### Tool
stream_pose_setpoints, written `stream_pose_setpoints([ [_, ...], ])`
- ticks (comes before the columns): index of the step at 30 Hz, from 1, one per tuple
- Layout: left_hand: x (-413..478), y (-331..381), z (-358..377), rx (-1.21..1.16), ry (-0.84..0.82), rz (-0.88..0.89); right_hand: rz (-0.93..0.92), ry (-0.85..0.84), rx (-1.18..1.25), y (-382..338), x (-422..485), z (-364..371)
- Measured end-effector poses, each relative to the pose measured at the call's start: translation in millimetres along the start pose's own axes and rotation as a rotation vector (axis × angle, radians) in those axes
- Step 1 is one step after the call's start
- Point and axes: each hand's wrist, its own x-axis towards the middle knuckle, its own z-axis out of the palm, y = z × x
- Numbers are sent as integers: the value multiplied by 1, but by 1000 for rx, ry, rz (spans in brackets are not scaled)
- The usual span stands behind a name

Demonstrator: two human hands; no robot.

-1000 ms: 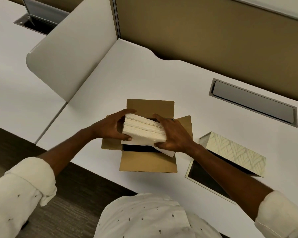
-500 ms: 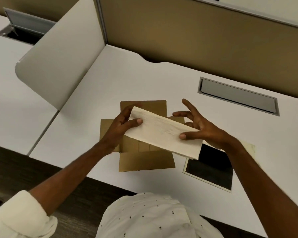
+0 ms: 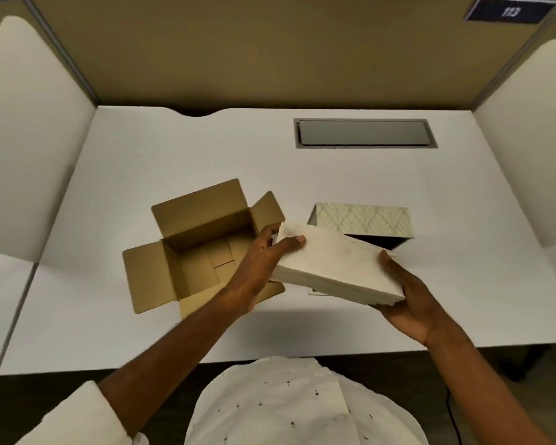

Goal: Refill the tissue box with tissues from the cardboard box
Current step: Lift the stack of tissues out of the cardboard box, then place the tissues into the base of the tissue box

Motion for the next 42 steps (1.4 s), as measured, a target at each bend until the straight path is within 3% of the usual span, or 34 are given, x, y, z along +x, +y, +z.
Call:
stream_pose_setpoints([
  [7, 10, -21, 53, 65, -49, -120, 57, 106, 76, 8, -23, -67],
  [15, 42, -60, 103, -3, -40, -274, 63, 177, -83, -15, 12, -125],
  [23, 90, -82, 120, -165, 118, -301, 73, 166, -226, -25, 76, -125],
  [36, 120, -113, 117, 100, 250, -251, -4, 265, -387, -6, 107, -130],
  [42, 114, -131, 114, 106, 290, -261, -58, 318, -403, 14, 106, -131],
])
